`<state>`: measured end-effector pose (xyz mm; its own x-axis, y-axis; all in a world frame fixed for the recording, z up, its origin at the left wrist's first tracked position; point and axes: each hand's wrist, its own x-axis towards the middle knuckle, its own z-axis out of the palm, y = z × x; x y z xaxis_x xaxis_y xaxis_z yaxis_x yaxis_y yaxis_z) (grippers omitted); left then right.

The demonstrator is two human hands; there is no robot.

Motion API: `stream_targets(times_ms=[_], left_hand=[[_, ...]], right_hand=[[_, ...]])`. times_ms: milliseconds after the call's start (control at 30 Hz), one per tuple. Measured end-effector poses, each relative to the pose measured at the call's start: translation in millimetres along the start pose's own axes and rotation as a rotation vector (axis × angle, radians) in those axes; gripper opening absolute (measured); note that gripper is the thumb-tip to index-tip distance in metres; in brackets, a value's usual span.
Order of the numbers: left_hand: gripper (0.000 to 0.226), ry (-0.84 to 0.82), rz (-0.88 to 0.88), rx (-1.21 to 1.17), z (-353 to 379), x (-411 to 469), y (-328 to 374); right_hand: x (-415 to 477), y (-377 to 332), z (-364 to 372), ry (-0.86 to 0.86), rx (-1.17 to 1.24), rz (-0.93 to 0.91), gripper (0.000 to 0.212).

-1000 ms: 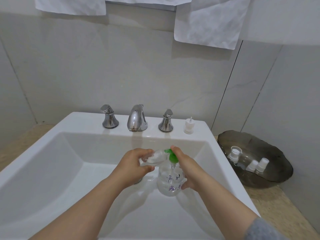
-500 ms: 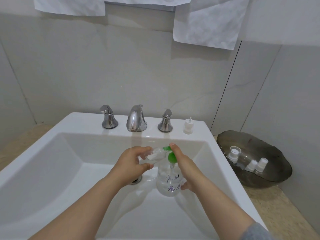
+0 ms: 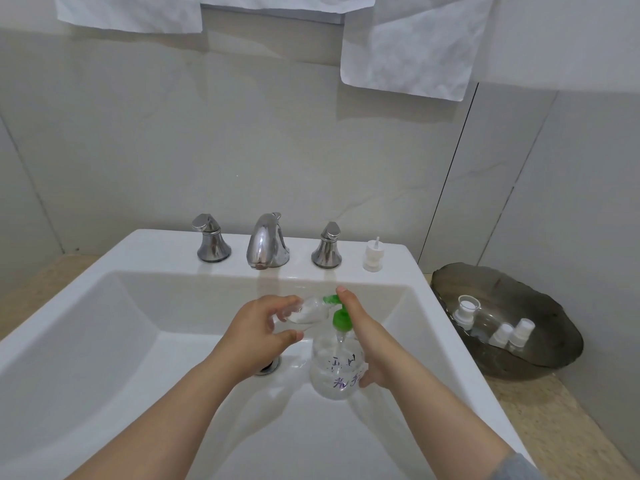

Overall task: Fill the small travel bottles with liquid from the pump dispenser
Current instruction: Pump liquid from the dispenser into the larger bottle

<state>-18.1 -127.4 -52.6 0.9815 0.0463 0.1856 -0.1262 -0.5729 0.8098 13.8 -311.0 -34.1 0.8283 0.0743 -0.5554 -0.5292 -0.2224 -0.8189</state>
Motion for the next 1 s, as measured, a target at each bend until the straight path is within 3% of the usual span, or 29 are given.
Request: stream_targets(times_ms=[567,733,900,1000], left_hand=[[0.049,-0.046,-0.037,0.057,5.1,-1.5,-4.3],[0.047,-0.048,-0.022,0.052,5.2,-2.6,-3.3],[0.045,-0.025,-0.023,0.010,1.3,-0.3,0.3],[0.043,-0.013,-0.001,0.008,-0.5,0.8,0.9]], right_hand=[[-2.1,-2.4,1.4,0.057,-0.051,-0.072,0.043],[0.4,2.1,-0.3,0.064,-0.050,-0.097,0.045],[3.2,2.3,-0.8,0.011,-0.035,-0.044,0.077],[4.1,1.1,-0.2,0.005,-0.025,-0.023,0.080]])
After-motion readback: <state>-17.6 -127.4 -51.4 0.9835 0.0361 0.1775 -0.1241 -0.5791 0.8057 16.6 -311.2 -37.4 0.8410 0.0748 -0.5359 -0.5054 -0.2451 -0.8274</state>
